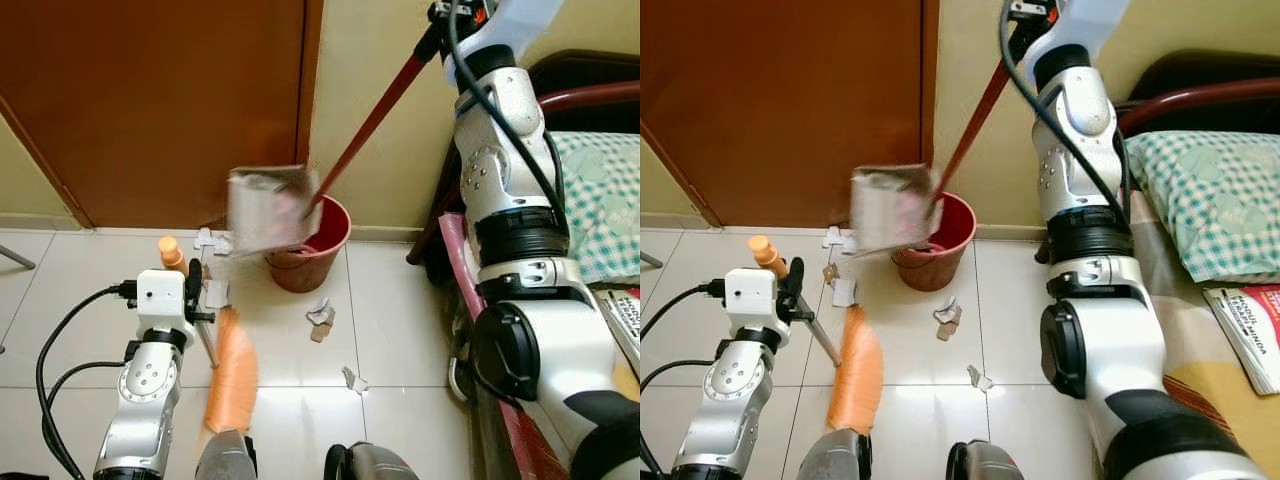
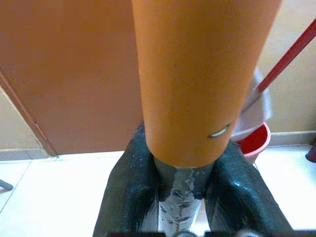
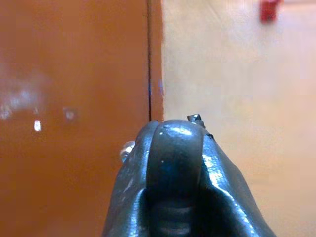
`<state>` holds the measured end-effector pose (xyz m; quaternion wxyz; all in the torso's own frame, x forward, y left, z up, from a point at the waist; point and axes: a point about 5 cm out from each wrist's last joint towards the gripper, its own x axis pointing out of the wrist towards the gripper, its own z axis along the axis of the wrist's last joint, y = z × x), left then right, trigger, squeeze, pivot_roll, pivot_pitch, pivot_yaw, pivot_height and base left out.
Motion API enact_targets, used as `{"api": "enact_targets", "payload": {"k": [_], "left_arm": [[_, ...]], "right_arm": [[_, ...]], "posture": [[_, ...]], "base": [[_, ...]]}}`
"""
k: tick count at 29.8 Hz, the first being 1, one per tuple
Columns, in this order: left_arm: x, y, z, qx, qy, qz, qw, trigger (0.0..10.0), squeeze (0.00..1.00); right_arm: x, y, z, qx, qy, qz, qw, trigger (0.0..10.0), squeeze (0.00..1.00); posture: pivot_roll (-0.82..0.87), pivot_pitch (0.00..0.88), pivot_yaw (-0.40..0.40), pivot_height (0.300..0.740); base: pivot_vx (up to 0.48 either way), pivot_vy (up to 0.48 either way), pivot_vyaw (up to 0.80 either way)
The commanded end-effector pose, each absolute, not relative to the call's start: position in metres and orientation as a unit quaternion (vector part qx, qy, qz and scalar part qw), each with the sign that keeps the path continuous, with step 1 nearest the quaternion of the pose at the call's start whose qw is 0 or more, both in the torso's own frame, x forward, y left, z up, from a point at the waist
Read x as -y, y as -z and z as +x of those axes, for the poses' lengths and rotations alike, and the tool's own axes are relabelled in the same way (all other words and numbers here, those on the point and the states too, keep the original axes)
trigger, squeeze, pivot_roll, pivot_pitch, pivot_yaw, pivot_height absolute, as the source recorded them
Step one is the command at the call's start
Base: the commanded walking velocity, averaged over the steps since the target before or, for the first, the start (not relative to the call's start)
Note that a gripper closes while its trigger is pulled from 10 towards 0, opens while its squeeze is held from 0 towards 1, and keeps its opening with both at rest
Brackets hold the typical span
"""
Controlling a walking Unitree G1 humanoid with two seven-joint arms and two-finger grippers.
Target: Sweep floor
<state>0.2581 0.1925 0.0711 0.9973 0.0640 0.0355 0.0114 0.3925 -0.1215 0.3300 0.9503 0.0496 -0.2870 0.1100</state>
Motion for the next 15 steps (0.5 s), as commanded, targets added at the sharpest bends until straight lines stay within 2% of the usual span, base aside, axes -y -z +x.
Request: {"api": "enact_targets", "payload": {"k": [1,3,7,10,15], "left_arm": [[-0.191,-0.053,0.252,-0.084,-0.009,0.066,0.994,10.0,0.0],[-0.189,-0.053,0.252,-0.084,-0.007,0.066,0.994,10.0,0.0],[-0.188,-0.053,0.253,-0.083,-0.005,0.066,0.994,10.0,0.0],[-0.187,-0.053,0.254,-0.083,-0.004,0.067,0.994,10.0,0.0],[-0.188,-0.052,0.253,-0.084,-0.006,0.069,0.994,10.0,0.0]], "right_arm": [[0.117,-0.355,0.386,0.339,-0.122,0.022,0.933,10.0,0.0],[0.102,-0.349,0.384,0.36,-0.14,-0.048,0.921,10.0,0.0],[0.088,-0.337,0.382,0.37,-0.159,-0.097,0.91,10.0,0.0],[0.065,-0.319,0.374,0.388,-0.201,-0.18,0.881,10.0,0.0],[0.048,-0.303,0.364,0.402,-0.238,-0.217,0.857,10.0,0.0]], "posture": [[0.05,0.092,-0.081,0.74],[0.05,0.092,-0.081,0.74],[0.06,0.093,-0.081,0.74],[0.06,0.095,-0.082,0.74],[0.06,0.096,-0.083,0.74]], "base": [[0.0,0.0,0.0],[0.0,0.0,0.0],[0.0,0.0,0.0],[0.0,0.0,0.0],[0.0,0.0,0.0]]}}
